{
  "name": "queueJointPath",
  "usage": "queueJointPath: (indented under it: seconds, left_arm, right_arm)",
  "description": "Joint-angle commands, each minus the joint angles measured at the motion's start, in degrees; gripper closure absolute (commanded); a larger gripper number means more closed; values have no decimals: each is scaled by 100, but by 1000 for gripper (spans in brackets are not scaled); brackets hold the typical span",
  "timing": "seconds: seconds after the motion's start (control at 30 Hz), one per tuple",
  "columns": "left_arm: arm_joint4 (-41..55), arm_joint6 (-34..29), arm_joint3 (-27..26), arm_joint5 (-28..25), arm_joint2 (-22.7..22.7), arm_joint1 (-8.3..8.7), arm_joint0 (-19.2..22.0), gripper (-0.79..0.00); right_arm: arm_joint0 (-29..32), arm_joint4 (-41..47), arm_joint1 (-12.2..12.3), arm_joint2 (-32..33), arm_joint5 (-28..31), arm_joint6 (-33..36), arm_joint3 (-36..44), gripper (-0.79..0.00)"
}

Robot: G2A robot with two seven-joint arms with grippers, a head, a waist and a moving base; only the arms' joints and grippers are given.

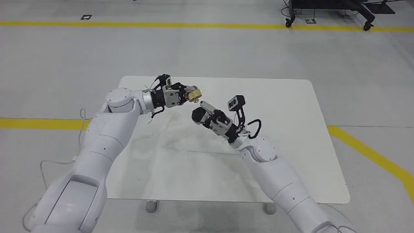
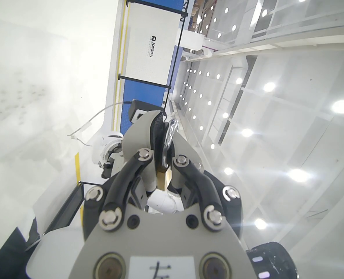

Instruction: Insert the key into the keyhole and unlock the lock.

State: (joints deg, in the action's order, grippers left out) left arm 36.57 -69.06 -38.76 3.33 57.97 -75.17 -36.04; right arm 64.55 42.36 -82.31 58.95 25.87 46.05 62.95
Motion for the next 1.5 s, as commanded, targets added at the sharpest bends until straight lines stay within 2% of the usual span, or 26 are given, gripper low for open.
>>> queueJointPath:
  seconds: [0.0, 0.13, 0.4, 0.63, 0.73, 0.77, 0.93, 1.07, 1.37, 1.47]
  left_arm:
    - [-67, -91, -63, -1, -21, 7, -26, 0]
    - [-112, -130, -130, -11, -28, 10, -51, 0]
    - [-115, -142, -154, 44, -11, 9, -61, 0]
    - [-143, -161, -169, 44, -22, 0, -55, 0]
    - [-155, -173, -164, 49, -23, -2, -50, 0]
    - [-159, -176, -165, 50, -25, -2, -51, 0]
    - [-209, -170, -177, 19, -31, -4, -46, 0]
    - [-454, -6, -299, -260, -82, -3, -56, 0]
    - [-708, 474, -690, -961, 64, 55, -271, 0]
    - [-683, 592, -830, -1153, 187, 90, -371, 0]
  right_arm:
    - [-146, 586, -10, 44, -371, 564, -216, -363]
    - [-383, 956, -50, 23, -688, 1074, -605, -314]
    - [-630, 1126, -156, -112, -740, 1299, -1066, -262]
    - [-748, 1215, -222, -141, -756, 1314, -1289, -179]
    - [-790, 1252, -253, -152, -764, 1307, -1373, -25]
    - [-800, 1252, -259, -154, -762, 1304, -1388, 0]
    - [-826, 1372, -302, -147, -756, 1366, -1480, 0]
    - [-850, 1604, -341, -116, -883, 1448, -1599, 0]
    - [-958, 2655, -455, 34, -1714, 2103, -2005, 0]
    - [-1076, 2723, -500, 24, -1772, 2160, -2241, 0]
